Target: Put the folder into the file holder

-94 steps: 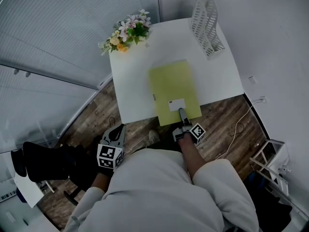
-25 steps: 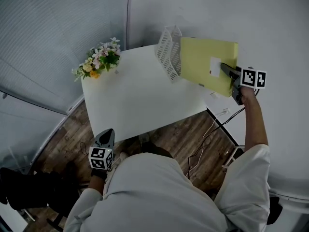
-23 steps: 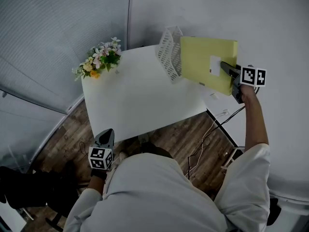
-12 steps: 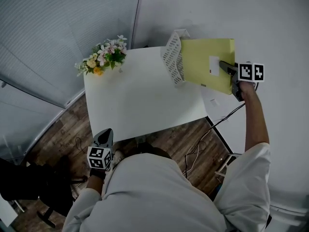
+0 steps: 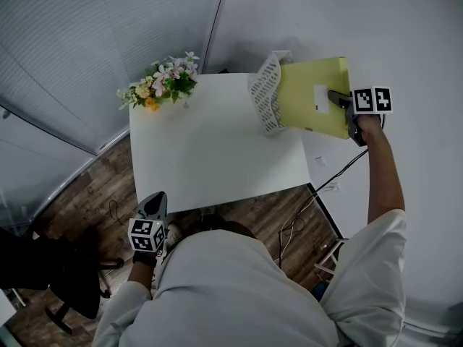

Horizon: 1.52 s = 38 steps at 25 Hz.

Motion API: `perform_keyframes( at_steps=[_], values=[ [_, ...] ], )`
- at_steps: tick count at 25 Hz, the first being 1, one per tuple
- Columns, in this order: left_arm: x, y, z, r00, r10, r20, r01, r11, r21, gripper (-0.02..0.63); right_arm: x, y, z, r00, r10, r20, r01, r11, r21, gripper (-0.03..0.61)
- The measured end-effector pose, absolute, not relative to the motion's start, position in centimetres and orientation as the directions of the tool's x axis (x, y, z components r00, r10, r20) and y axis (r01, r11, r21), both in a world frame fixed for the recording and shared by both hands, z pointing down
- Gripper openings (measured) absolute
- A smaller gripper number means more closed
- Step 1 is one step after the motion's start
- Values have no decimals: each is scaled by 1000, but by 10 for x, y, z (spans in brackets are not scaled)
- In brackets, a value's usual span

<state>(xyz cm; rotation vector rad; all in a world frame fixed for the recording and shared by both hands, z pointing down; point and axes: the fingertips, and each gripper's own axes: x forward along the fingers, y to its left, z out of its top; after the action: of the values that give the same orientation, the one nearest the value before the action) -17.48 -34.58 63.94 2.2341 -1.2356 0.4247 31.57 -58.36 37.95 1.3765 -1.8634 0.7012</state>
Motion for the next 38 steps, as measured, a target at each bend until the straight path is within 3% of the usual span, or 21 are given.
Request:
perform_keyframes(
  at_steps=[24,38],
  values=[
    [-191,-335,662,413,-725,552,-904,-251,346,8,286,-682,461,-103,-220,970,-938,347,-21,161],
    [-196,-324,671,349,-740,575,-923,-164,349,8,277,-699,514,-96,-113,989,-936,349,-51,167]
  ],
)
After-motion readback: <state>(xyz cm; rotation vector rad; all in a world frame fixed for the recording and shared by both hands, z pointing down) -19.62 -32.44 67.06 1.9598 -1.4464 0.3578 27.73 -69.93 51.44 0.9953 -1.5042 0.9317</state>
